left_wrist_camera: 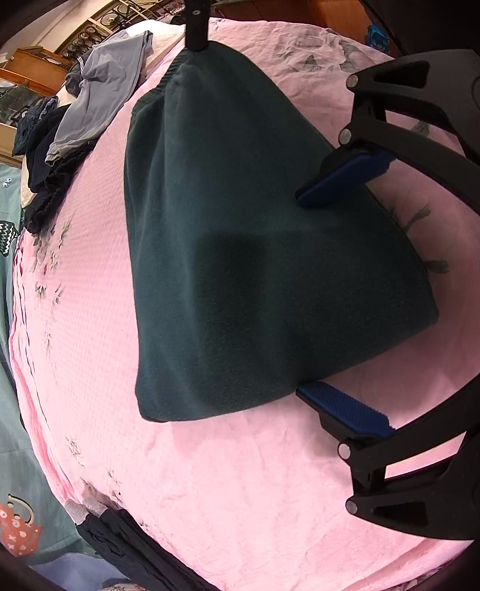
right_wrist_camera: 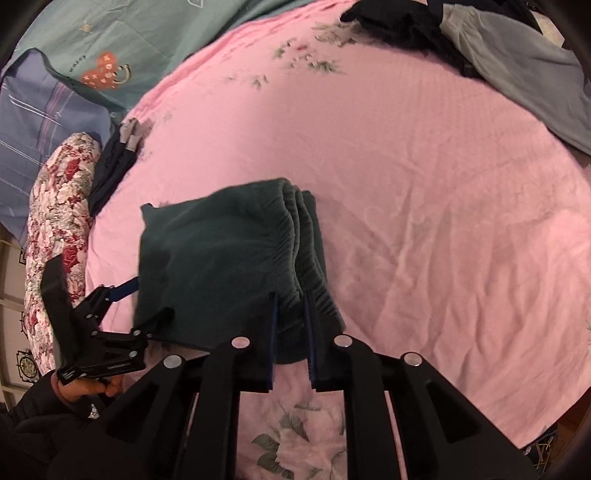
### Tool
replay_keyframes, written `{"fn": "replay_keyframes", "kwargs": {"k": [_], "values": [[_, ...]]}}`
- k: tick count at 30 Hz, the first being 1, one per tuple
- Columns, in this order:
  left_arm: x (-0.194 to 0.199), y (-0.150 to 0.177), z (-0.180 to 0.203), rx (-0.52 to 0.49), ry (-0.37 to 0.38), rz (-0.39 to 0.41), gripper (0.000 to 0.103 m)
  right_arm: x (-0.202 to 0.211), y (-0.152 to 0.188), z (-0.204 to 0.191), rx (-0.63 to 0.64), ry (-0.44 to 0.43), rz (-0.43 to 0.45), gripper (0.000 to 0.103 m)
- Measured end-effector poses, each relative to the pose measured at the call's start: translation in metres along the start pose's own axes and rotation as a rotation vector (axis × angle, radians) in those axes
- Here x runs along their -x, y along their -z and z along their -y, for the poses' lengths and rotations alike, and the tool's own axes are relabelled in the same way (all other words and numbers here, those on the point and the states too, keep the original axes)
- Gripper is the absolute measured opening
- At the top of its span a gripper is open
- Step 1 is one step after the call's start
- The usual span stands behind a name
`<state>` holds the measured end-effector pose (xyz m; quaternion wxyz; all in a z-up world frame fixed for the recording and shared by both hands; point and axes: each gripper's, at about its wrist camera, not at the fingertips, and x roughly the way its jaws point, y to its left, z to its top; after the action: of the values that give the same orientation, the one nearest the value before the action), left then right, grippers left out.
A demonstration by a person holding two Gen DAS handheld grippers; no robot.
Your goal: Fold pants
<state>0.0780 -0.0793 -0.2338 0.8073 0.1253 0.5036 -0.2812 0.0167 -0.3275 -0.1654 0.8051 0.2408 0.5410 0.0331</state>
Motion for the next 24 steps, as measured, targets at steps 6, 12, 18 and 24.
{"fn": "replay_keyframes", "kwargs": {"k": [6,12,18,24], "values": [[0.0,0.003,0.0,-0.006,0.009,-0.016,0.097,0.007,0.013,0.007,0.008,0.026,-0.006,0.012],[0.012,0.01,-0.004,-0.02,-0.011,-0.012,0.097,-0.023,0.017,0.026,-0.041,0.099,-0.056,0.033],[0.027,0.004,-0.003,-0.026,-0.013,0.043,0.097,0.02,0.003,0.006,0.022,0.16,0.084,0.043],[0.014,-0.004,0.009,-0.045,-0.012,0.033,0.097,0.001,-0.025,-0.039,0.116,-0.017,0.12,0.033]]}}
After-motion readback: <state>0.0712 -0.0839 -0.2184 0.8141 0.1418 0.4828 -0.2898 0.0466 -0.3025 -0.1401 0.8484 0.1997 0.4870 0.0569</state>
